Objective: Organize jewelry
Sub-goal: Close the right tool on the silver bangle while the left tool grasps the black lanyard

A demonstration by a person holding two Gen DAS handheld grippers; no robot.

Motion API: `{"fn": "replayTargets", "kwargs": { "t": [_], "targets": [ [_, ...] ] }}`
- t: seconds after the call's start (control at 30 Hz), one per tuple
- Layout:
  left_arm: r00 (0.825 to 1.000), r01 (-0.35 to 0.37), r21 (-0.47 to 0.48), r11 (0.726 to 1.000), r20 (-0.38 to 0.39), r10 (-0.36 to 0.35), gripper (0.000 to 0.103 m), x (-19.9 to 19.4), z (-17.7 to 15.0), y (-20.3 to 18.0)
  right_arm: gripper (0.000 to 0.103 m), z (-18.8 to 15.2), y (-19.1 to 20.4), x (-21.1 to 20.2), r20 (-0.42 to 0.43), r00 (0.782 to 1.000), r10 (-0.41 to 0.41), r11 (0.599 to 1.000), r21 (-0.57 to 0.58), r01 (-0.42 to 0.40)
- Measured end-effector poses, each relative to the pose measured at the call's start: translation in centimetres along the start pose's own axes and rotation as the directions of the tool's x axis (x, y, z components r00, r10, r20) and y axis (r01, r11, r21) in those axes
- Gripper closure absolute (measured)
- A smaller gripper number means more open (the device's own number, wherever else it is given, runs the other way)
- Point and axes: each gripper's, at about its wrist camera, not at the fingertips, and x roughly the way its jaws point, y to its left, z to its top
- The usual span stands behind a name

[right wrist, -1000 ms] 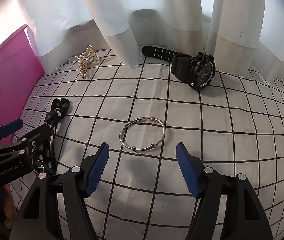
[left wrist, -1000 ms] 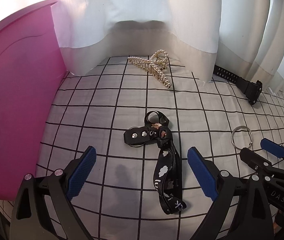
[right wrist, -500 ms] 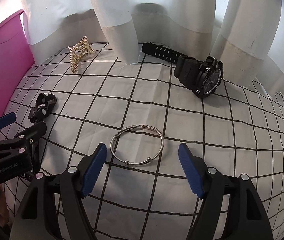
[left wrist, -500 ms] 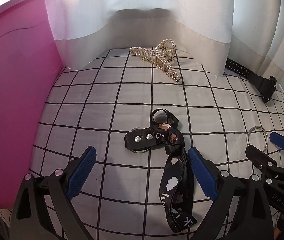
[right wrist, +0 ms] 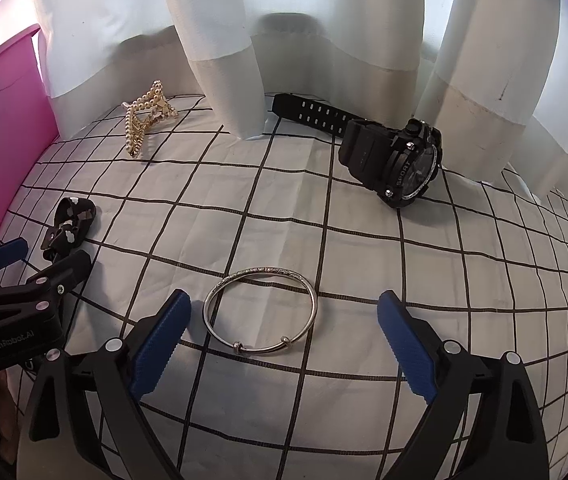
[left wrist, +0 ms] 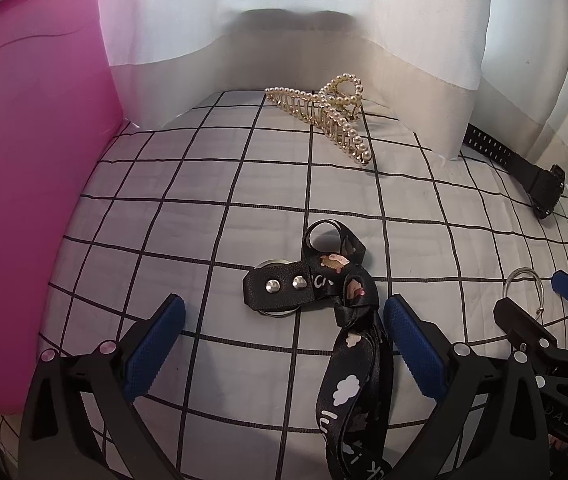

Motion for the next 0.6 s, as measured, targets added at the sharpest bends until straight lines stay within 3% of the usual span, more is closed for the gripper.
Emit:
{"fn": "replayTargets", "kwargs": {
  "t": [0.13, 0.23, 0.3, 0.37, 0.43, 0.5, 0.6],
  "targets": [
    [1.000, 0.008, 0.003, 1.000, -0.001, -0.008, 0.007, -0.3, 0.0, 0.0, 0.014, -0.5, -0.2, -0.6, -0.002, 1.000, 0.012, 1.000, -0.008, -0.012],
    [1.000, 0.023, 0.023, 0.999, 0.009, -0.024, 0.019, -1.4, -0.5, -0.7, 0.015, -0.7, -0.3, -0.8, -0.004, 1.000, 0.017, 1.000, -0.011, -0.018],
    [0.999, 0.034, 0.040, 0.999, 0.016, -0.035, 0.034, -2.0, -0.7, -1.1, 0.018, -0.9, -0.2, -1.0, -0.003, 1.000, 0.020, 1.000, -0.009, -0.020],
    [0.999, 0.039, 0.046, 0.998, 0.021, -0.040, 0.044, -2.3, -0.8, -1.3, 0.037, -1.0, 0.0, -1.5, 0.007, 1.000, 0.029, 0.999, -0.022, -0.029],
    [0.999, 0.043, 0.048, 0.998, 0.028, -0.044, 0.060, -2.6, -0.9, -1.4, 0.049, -1.0, 0.3, -1.8, 0.015, 0.999, 0.032, 0.999, -0.038, -0.032],
    [0.999, 0.042, 0.049, 0.998, 0.030, -0.044, 0.079, -2.8, -1.1, -1.5, 0.049, -1.0, 0.3, -1.8, 0.012, 0.999, 0.034, 0.999, -0.031, -0.033],
    [0.998, 0.053, 0.041, 0.998, 0.038, -0.055, 0.094, -3.3, -1.3, -1.4, 0.050, -1.1, 0.1, -2.1, 0.018, 0.999, 0.042, 0.999, -0.017, -0.042]
  ]
}}
